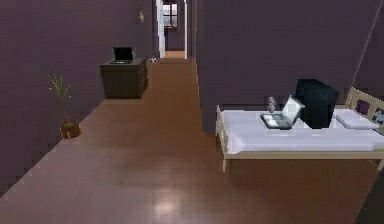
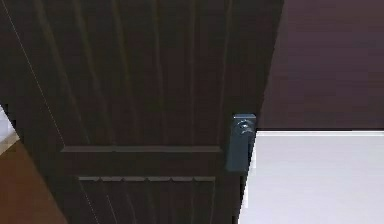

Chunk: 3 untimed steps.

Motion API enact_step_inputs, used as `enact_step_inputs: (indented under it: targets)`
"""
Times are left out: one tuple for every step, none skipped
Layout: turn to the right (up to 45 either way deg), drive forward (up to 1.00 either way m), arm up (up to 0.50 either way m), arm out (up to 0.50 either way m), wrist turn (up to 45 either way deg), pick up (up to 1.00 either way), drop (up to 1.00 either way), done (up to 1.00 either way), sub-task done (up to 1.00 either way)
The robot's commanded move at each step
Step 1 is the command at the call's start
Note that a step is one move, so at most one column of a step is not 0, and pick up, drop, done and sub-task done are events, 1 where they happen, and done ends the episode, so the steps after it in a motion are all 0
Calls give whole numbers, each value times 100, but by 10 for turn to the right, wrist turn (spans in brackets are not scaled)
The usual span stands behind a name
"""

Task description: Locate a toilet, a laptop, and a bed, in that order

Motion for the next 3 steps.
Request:
enact_step_inputs:
  targets:
    - [0, 15, 0, 0, 0, 0, 0, 0, 0]
    - [60, 0, 0, 0, 0, 0, 0, 0, 0]
    - [0, 85, 0, 0, 0, 0, 0, 0, 0]
